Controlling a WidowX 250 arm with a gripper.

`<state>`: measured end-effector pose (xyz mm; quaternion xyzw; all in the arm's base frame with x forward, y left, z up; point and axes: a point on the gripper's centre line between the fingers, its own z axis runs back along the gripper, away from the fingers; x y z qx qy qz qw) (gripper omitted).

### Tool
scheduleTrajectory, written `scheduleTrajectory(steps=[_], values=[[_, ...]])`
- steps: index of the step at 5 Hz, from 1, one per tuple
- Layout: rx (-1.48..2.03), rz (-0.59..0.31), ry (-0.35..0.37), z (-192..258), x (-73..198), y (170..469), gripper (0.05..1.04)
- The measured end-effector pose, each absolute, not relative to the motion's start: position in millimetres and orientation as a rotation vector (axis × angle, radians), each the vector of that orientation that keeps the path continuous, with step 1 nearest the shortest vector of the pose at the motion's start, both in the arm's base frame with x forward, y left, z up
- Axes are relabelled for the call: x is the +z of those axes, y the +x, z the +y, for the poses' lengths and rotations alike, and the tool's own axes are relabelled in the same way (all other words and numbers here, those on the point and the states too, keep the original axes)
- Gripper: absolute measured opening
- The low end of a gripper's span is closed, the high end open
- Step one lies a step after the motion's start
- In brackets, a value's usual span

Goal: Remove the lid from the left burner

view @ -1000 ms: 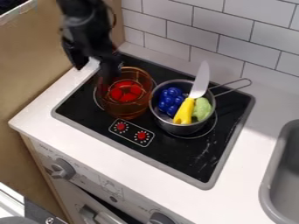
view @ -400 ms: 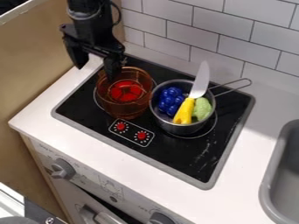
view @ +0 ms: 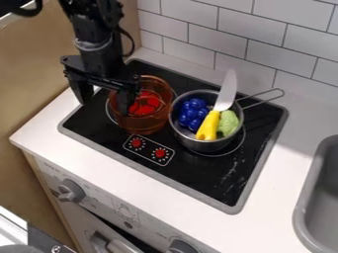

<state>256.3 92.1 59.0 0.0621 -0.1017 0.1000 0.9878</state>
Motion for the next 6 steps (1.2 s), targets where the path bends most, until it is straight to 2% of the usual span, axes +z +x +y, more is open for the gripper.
scheduleTrajectory(steps=[3,4,6], values=[[0.087,-0.301,0.067,93.9,53.5,278.1,1.001],[0.064,-0.301,0.072,98.4,57.5,287.1,1.001],[0.059,-0.297,0.059,100.8,48.5,289.7,1.001]])
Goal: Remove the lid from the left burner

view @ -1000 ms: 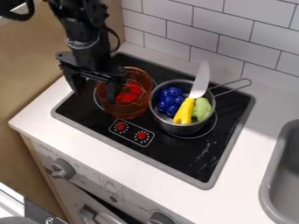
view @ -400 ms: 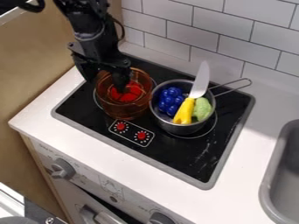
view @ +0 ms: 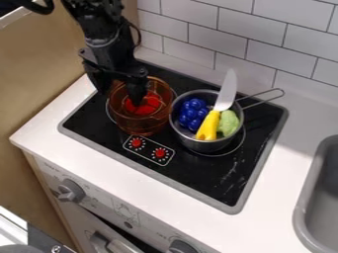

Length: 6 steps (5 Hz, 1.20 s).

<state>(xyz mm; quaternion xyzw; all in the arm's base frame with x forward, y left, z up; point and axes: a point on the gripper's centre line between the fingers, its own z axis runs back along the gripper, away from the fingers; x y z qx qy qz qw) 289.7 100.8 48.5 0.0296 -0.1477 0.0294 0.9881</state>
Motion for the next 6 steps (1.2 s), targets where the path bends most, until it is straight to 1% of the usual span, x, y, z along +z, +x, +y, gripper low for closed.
scheduleTrajectory(steps=[2,3,4,5,6], values=[[0.055,-0.310,0.051,99.3,46.5,290.6,1.001],[0.056,-0.295,0.037,96.7,41.6,284.8,1.001],[0.061,-0.314,0.017,95.3,37.1,283.1,1.001],[0.034,-0.345,-0.005,95.3,23.2,285.6,1.001],[0.017,-0.391,-0.012,97.2,20.2,292.2,0.955]])
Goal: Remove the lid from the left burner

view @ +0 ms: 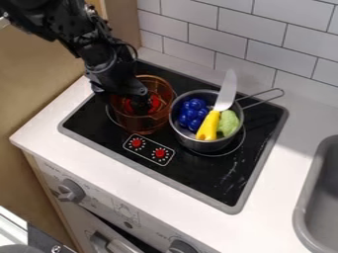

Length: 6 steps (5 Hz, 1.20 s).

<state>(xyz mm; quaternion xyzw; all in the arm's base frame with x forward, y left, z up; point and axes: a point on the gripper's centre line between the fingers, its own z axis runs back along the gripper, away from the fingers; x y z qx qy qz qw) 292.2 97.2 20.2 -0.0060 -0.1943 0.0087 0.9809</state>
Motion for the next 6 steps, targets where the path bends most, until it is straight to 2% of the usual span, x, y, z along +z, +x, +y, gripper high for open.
scheduleTrajectory(steps=[1,2,3,4,6], values=[[0.027,-0.400,-0.011,99.3,19.9,292.2,0.689],[0.037,-0.356,0.002,100.6,21.2,283.6,0.402],[0.049,-0.307,0.036,101.7,35.8,268.3,0.183],[0.044,-0.263,0.047,98.1,50.5,248.6,0.078],[0.081,-0.193,0.118,92.9,87.8,220.9,0.067]])
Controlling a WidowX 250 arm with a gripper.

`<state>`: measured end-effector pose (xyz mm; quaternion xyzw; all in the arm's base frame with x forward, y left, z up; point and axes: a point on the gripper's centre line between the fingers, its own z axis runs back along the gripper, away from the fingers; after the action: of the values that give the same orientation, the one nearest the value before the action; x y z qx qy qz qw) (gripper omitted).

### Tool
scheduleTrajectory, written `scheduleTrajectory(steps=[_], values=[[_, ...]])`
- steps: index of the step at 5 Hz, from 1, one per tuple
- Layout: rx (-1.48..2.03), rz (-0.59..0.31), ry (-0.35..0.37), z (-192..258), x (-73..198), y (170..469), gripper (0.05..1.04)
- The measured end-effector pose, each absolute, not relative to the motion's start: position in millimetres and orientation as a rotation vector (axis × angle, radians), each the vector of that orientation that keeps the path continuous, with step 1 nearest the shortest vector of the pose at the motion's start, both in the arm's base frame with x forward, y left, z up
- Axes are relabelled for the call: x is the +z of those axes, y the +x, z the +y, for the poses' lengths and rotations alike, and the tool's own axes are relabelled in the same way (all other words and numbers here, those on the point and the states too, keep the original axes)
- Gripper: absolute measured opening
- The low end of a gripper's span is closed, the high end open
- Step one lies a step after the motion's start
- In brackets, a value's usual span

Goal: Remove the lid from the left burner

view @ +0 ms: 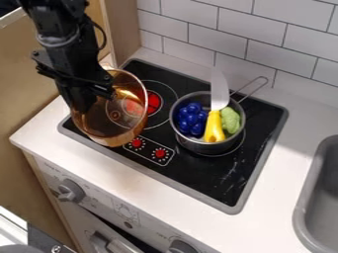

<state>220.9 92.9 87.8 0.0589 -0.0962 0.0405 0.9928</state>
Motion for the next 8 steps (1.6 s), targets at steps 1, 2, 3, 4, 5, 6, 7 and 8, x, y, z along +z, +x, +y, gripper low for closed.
scheduleTrajectory(steps=[1,2,3,4,5,6,7,8], values=[[0.077,-0.178,0.134,91.2,93.0,216.3,0.067],[0.085,-0.186,0.132,85.3,91.7,217.0,0.067],[0.092,-0.206,0.135,79.7,90.0,220.6,0.067],[0.079,-0.233,0.144,81.1,87.1,226.1,0.067],[0.048,-0.248,0.152,91.0,83.2,223.5,0.067],[0.030,-0.252,0.162,103.1,83.0,219.6,0.067],[0.008,-0.260,0.163,114.9,76.8,215.9,0.067],[-0.011,-0.279,0.152,124.5,67.5,214.5,0.067]])
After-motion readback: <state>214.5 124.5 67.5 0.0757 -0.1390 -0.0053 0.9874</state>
